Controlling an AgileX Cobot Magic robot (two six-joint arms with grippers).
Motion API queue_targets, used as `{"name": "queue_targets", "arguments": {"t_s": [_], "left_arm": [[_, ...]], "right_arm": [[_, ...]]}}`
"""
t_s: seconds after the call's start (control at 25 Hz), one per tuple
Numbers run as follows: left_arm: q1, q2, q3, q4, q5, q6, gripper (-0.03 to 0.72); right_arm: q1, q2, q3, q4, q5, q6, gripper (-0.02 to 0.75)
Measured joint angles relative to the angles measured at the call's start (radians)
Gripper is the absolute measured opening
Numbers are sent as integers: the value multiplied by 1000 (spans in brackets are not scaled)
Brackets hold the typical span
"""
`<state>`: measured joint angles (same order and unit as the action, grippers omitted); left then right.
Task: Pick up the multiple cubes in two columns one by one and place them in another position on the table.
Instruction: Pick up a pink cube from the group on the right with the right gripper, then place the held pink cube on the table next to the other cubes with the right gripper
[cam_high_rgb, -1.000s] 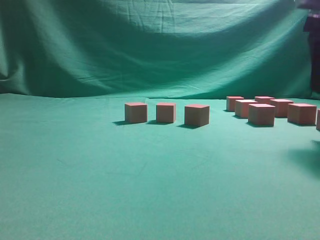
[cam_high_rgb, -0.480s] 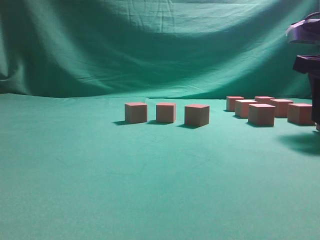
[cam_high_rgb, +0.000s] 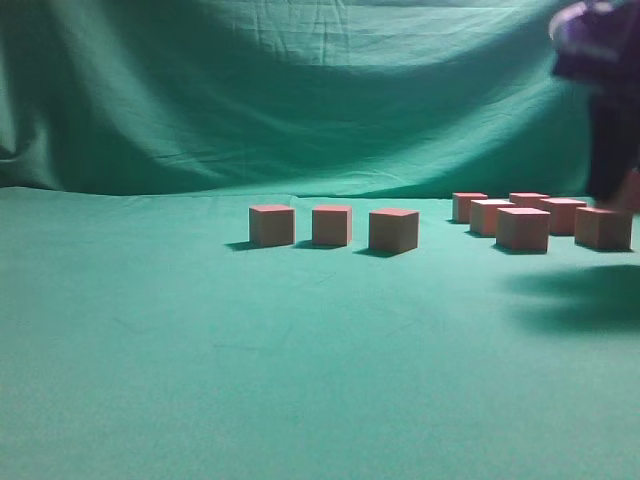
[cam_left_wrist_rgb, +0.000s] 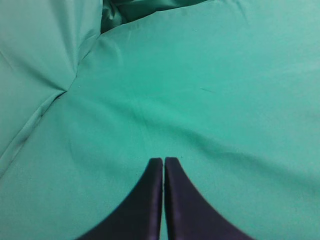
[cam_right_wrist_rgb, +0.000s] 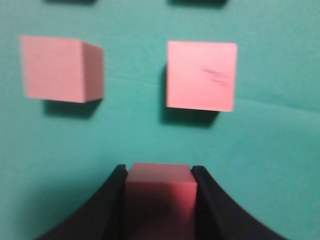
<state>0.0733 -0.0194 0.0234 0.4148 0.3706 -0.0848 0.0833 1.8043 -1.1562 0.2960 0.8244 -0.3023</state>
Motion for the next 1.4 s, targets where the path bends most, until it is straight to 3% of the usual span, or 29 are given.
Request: {"name": "queue_targets", "arguments": {"t_s": [0.12,0.24,0.52,0.68,1.0,1.4], "left_arm": [[0,0,0,0,0,0,0],[0,0,0,0,0,0,0],[0,0,0,0,0,0,0],[0,0,0,0,0,0,0],[0,0,0,0,0,0,0],[0,0,0,0,0,0,0]], "right_arm": [[55,-26,-108,76,146,3,272],[165,-39,-220,118,243,82,272],[463,34,-398,117,254,258,272],[566,161,-516,50,254,443,272],[606,382,-724,3,275,597,272],[609,457,-758,-61,257,618,272]]}}
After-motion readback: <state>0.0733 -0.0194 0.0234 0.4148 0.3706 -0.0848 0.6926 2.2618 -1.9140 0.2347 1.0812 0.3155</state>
